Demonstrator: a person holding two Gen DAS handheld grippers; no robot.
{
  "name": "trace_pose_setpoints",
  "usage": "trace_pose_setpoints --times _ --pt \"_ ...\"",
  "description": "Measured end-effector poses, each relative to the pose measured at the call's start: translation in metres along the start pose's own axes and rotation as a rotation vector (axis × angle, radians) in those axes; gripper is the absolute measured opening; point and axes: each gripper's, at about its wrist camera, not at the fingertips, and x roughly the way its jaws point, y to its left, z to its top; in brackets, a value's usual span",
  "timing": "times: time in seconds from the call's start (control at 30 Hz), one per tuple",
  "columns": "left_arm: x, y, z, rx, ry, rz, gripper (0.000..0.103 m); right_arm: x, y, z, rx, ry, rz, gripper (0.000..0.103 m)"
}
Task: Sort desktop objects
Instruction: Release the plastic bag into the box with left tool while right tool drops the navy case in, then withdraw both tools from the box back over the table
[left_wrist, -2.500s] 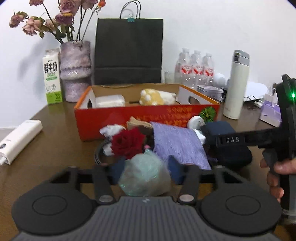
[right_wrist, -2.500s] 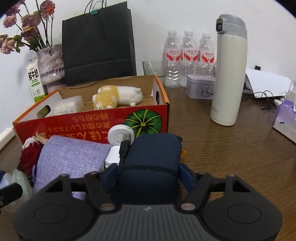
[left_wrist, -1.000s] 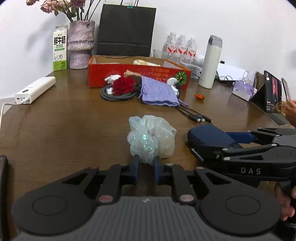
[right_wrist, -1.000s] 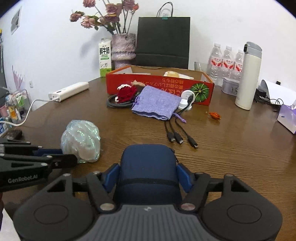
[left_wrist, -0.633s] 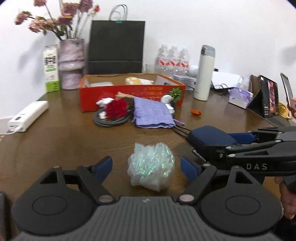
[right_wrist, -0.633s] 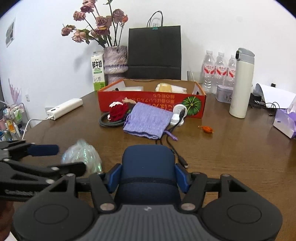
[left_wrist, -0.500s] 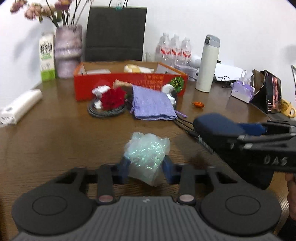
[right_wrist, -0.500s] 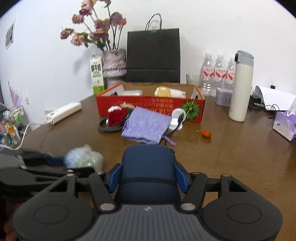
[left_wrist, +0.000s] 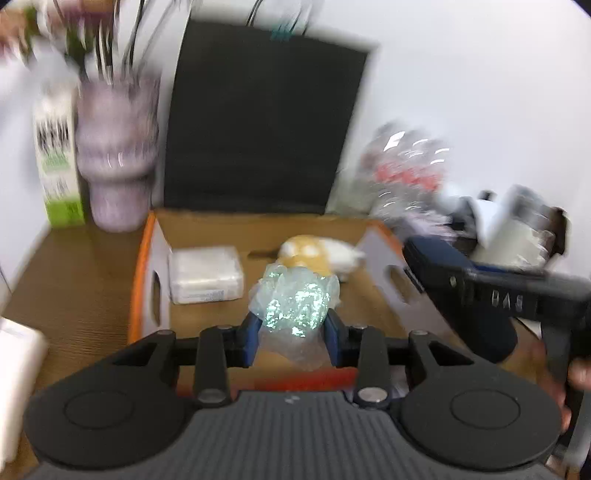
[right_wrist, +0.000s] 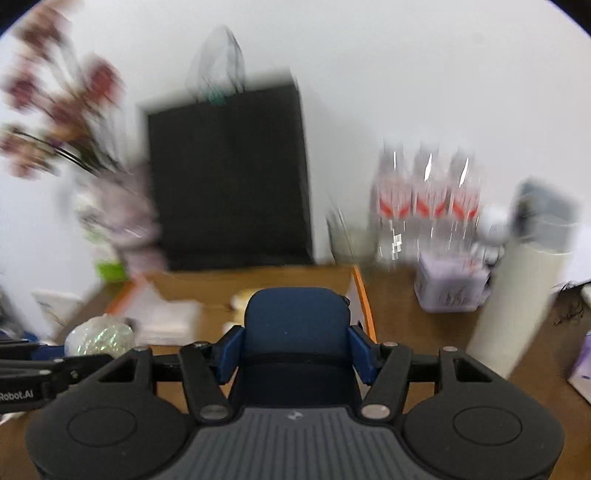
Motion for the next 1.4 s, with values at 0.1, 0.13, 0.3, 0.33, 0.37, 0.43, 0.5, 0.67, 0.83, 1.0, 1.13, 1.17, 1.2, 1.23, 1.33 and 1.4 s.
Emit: trace_pose_setpoints --times 0.1,0.13,0.3,0.33,0.37,0.43,0.5,0.67,0.83,1.0,1.13,1.17,1.2,1.23,1.33,1.4 --pt "0.055 0.008 0.017 -0.055 0.049 0.037 0.036 0.059 0.003 0.007 -0.015 0.102 -0.041 0.059" --pt "0.069 0.006 0.021 -0.037 0.056 0.051 0.036 0.076 0.0 0.007 -0.006 0.131 -0.044 0.059" --pt "0.113 0.005 0.033 -0.017 0.09 0.085 0.054 0.111 -0.002 -0.003 -0.009 0.183 -0.044 0.063" --pt "0.115 0.004 0.034 -0.005 0.082 0.08 0.056 0.105 -0.003 -0.005 -0.01 0.164 -0.037 0.066" --pt "0.116 0.002 0.036 0.006 0.075 0.078 0.062 0.102 -0.005 -0.002 -0.009 0.141 -0.043 0.073" --pt "0.116 0.001 0.04 0.02 0.059 0.077 0.062 0.093 -0.01 0.005 -0.006 0.106 -0.035 0.076" --pt "0.112 -0.001 0.043 0.027 0.058 0.074 0.062 0.081 -0.011 0.012 -0.004 0.072 -0.027 0.076" --pt "0.074 -0.009 0.043 0.046 0.009 0.103 0.064 0.044 -0.014 0.014 0.0 0.03 0.024 0.076" --pt "0.014 -0.021 0.007 0.092 -0.071 0.158 0.072 0.001 -0.011 -0.012 0.0 0.003 0.057 0.078" --pt "-0.05 -0.028 -0.049 0.089 -0.138 0.142 0.091 -0.049 0.004 -0.065 -0.064 -0.025 0.051 0.082" --pt "-0.092 -0.033 -0.101 0.072 -0.151 0.105 0.097 -0.093 0.014 -0.115 -0.099 -0.047 0.068 0.087" --pt "-0.1 -0.033 -0.114 0.066 -0.148 0.097 0.098 -0.102 0.014 -0.13 -0.099 -0.045 0.068 0.089" --pt "-0.108 -0.033 -0.129 0.057 -0.141 0.096 0.099 -0.111 0.013 -0.144 -0.098 -0.038 0.07 0.09" --pt "-0.115 -0.032 -0.143 0.052 -0.131 0.096 0.099 -0.118 0.014 -0.158 -0.092 -0.031 0.076 0.092" --pt "-0.134 -0.033 -0.187 0.047 -0.104 0.141 0.1 -0.14 0.012 -0.199 -0.11 -0.007 0.082 0.093" --pt "-0.147 -0.036 -0.216 0.083 -0.139 0.179 0.1 -0.158 0.013 -0.224 -0.145 -0.014 0.077 0.094"
